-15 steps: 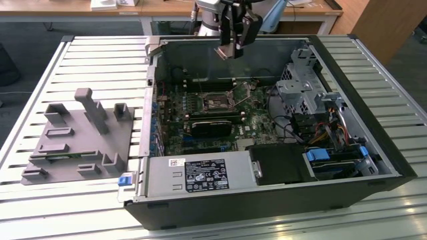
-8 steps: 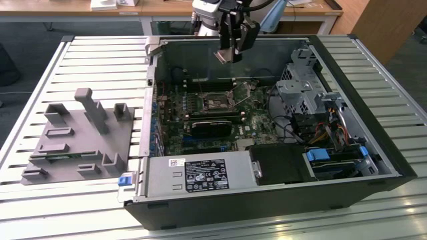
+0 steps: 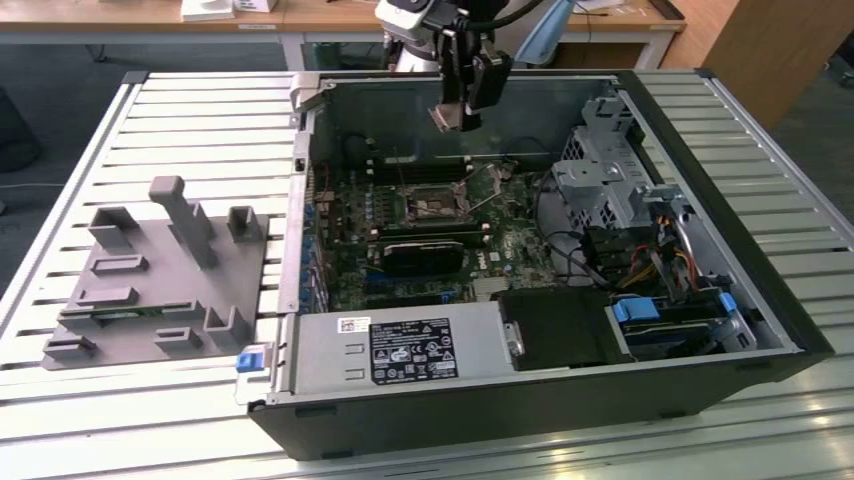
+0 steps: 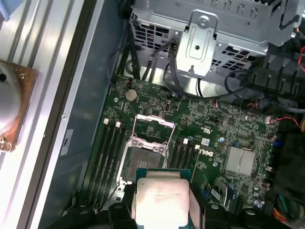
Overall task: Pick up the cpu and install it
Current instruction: 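Place the cpu into insertion slot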
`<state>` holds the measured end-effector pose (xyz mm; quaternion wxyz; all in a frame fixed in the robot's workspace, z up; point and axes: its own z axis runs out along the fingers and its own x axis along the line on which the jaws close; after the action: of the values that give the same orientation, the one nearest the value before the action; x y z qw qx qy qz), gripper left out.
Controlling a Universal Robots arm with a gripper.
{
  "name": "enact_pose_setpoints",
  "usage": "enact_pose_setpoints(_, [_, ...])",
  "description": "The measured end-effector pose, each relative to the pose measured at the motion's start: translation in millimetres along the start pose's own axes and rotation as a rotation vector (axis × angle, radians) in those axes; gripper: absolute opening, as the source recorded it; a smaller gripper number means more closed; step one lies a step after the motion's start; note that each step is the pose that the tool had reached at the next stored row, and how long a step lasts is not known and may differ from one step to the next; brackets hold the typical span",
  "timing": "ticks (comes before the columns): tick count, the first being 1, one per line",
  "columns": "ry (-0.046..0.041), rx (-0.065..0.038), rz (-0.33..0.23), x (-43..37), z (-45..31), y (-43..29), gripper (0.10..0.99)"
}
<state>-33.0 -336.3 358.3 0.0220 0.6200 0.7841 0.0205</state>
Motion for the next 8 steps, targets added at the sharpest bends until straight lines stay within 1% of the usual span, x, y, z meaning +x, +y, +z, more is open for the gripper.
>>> enact_pose_setpoints(3, [-0.0009, 0.000, 0.016, 0.0, 2.0, -0.2, 0.533])
enact_pose_setpoints(8, [-0.0015, 0.000, 0.020, 0.2, 5.8, -0.7, 0.533])
